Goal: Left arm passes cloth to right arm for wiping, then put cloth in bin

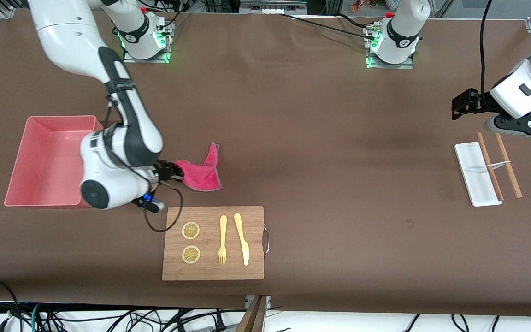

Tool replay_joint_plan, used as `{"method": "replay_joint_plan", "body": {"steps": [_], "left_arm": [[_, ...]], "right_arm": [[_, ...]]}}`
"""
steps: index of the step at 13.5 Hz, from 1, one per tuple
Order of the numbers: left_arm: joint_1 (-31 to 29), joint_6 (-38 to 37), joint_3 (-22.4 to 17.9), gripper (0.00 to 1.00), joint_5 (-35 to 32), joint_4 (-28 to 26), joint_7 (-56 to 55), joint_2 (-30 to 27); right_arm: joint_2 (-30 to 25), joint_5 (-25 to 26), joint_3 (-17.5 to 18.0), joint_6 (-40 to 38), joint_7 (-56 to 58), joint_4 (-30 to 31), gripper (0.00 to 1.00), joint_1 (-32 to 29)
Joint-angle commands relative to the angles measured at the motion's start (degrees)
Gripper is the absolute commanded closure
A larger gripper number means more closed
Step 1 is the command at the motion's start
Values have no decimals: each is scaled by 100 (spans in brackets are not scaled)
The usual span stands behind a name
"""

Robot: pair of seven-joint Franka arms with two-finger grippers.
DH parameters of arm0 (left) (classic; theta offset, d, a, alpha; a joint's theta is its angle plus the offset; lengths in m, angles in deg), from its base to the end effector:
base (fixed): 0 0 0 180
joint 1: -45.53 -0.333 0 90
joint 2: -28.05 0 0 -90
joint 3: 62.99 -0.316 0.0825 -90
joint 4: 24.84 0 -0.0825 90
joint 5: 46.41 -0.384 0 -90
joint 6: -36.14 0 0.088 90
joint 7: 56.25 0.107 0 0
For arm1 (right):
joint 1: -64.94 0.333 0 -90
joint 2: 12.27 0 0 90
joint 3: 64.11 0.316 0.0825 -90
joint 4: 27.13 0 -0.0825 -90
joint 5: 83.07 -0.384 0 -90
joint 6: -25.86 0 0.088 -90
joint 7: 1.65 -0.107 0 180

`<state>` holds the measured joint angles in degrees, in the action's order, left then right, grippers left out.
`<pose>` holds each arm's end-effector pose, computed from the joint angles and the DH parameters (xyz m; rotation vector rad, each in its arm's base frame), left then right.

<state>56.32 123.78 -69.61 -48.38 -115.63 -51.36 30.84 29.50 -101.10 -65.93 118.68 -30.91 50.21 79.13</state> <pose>0.5612 -0.0386 0.5877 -3.0884 0.2450 0.1606 0.6579 0.1810 0.2680 -2.8827 0.5559 0.7900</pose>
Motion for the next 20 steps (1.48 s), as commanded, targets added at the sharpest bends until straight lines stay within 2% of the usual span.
{"method": "replay_joint_plan", "body": {"steps": [1,6,10,14,16,18,20], "left_arm": [[11,-143,-6,0,-120,211,91,99],[11,-143,-6,0,-120,220,91,99],[11,-143,-6,0,-120,211,91,90],[11,-143,-6,0,-120,211,91,99],[11,-143,-6,0,-120,211,91,99],[11,-143,-6,0,-120,211,91,99],[11,-143,-6,0,-120,211,91,99]], "right_arm": [[-28,386,59,-229,700,62,100,-364],[-247,1134,50,-667,1711,-8,100,-725],[-274,1389,24,-1177,2284,-411,100,-998],[-449,1434,-46,-1985,2363,-1062,100,-1033],[-817,1451,-169,-2145,2643,-1142,100,-1059],[-1239,1897,-178,-2163,2715,-1115,100,-1121],[-1582,2285,-178,-2328,3283,-1089,100,-1287]]}}
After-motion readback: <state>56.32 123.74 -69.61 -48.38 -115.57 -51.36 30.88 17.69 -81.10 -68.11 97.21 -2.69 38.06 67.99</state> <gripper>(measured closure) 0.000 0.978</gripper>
